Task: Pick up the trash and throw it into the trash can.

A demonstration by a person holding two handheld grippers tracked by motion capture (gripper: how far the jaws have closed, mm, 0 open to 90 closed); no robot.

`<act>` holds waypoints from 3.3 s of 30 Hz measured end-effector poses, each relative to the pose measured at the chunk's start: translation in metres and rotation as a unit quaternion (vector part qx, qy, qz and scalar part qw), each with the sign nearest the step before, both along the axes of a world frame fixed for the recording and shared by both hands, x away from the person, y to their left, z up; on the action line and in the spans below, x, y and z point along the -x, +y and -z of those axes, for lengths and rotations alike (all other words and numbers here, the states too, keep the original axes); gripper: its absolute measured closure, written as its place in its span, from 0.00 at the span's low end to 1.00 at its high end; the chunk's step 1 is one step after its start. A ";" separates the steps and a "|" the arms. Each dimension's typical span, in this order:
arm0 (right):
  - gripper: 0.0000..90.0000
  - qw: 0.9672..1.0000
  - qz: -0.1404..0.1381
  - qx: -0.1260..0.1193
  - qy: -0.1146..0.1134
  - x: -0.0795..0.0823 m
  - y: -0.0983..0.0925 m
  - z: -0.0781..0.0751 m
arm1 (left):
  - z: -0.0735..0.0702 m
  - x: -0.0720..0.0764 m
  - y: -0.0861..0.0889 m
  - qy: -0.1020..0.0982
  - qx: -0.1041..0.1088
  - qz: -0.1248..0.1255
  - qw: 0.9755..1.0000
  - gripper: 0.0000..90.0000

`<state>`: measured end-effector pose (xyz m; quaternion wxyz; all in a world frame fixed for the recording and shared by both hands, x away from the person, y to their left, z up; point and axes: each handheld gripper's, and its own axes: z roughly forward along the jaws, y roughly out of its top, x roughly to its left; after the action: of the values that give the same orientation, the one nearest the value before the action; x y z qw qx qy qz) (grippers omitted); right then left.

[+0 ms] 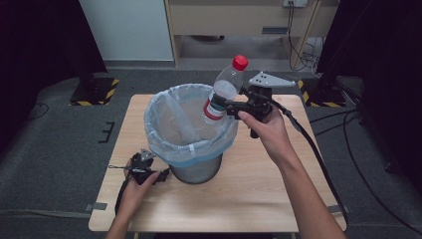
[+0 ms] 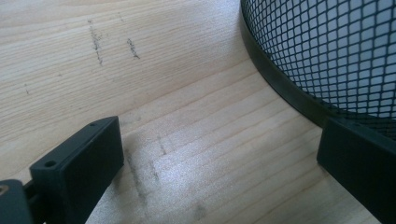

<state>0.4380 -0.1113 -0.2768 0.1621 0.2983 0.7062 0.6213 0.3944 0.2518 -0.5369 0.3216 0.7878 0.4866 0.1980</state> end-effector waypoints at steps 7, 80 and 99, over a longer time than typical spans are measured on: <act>0.31 1.000 -0.007 0.009 0.006 0.000 0.004 0.004 | 0.000 0.000 0.000 0.000 0.000 0.000 1.000 0.00; 0.07 0.982 0.176 0.047 0.043 -0.014 -0.099 0.088 | 0.000 0.000 0.000 0.000 0.000 0.000 1.000 0.00; 0.07 0.976 0.191 0.069 0.074 -0.014 -0.109 0.131 | 0.000 0.000 0.000 0.000 0.000 0.000 1.000 0.00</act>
<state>0.4520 -0.2207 -0.4075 0.2449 0.4608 0.6875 0.5050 0.3945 0.2517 -0.5369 0.3217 0.7879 0.4867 0.1974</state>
